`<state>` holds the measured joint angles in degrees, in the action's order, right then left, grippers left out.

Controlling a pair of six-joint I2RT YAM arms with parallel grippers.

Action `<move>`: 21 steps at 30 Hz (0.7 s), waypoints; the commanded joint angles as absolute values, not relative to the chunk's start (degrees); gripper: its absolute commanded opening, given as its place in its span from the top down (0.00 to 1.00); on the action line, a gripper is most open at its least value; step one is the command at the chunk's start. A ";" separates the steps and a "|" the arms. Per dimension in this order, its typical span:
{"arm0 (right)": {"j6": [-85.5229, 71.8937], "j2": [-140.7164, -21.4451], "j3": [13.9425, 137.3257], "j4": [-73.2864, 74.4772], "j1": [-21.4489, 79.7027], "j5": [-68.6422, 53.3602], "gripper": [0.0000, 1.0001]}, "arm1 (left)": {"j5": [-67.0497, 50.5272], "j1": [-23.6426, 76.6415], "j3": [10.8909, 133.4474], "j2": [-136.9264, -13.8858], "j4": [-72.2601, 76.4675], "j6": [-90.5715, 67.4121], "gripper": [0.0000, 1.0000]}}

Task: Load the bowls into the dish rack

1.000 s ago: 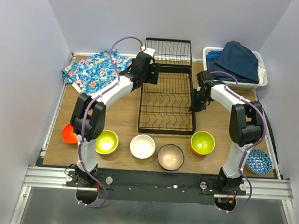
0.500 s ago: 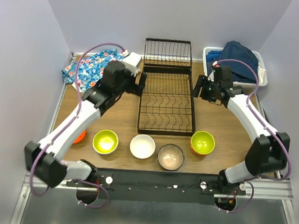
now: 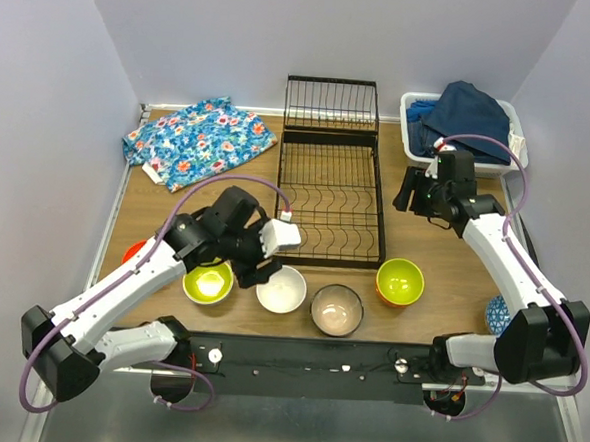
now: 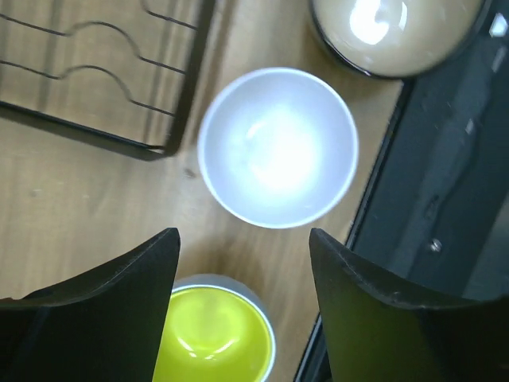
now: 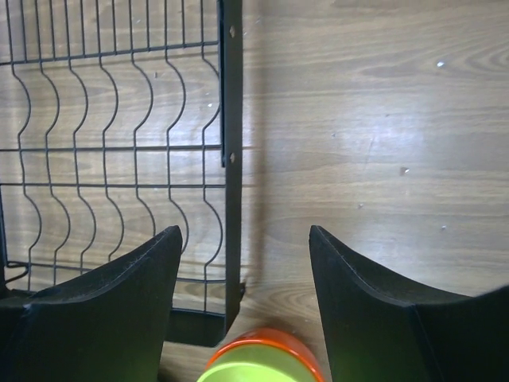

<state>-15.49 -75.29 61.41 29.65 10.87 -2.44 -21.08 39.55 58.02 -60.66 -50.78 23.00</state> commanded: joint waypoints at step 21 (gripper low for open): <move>-8.26 -63.02 55.55 27.16 10.02 0.26 0.27 | -2.81 64.33 48.60 -72.59 -37.09 12.57 0.25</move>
<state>-8.29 -65.08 57.65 27.92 10.37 -0.62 -5.65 63.24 47.86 -70.22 -40.03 14.94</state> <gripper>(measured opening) 0.734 0.762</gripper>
